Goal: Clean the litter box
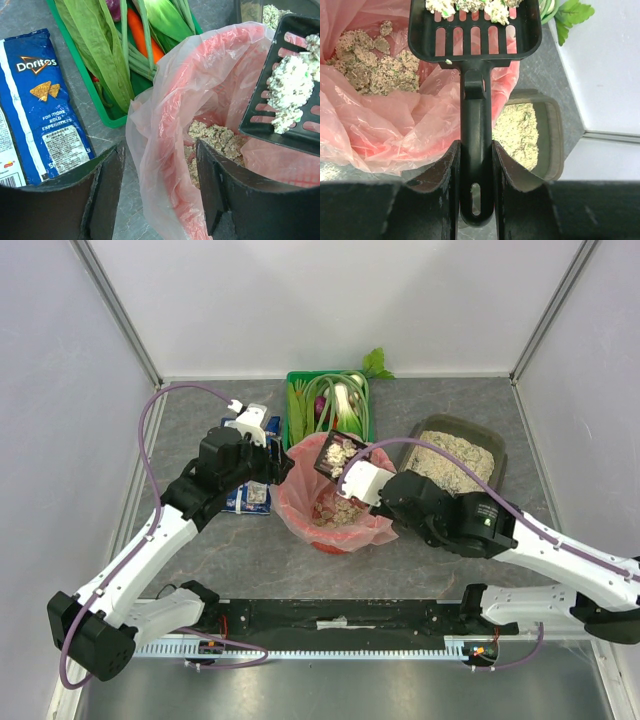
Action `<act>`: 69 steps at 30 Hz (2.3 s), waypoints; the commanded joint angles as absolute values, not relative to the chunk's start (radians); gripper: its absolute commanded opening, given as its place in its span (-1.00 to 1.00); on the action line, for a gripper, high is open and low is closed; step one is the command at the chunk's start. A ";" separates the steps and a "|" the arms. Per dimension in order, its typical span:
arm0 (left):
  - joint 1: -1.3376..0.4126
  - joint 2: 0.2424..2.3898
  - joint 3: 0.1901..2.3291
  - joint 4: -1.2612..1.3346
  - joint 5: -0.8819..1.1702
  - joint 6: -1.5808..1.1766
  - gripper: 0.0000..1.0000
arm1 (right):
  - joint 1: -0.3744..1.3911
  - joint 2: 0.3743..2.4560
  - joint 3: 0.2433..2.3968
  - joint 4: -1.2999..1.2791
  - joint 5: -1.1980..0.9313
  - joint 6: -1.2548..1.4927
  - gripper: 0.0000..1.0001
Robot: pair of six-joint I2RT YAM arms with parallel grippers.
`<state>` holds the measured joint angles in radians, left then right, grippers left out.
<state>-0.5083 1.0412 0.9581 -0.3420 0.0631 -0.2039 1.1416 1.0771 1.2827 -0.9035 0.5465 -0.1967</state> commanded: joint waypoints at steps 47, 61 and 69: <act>-0.512 1.049 0.962 -0.304 0.089 -0.190 -0.25 | 1.644 1.154 1.117 -0.890 1.417 -0.637 -1.00; -0.512 1.037 0.962 -0.307 0.094 -0.189 -0.27 | 1.710 1.109 1.055 -0.716 1.477 -0.825 -1.00; -0.512 1.034 0.962 -0.305 0.098 -0.190 -0.27 | 1.709 1.063 1.124 -0.710 1.422 -0.685 -1.00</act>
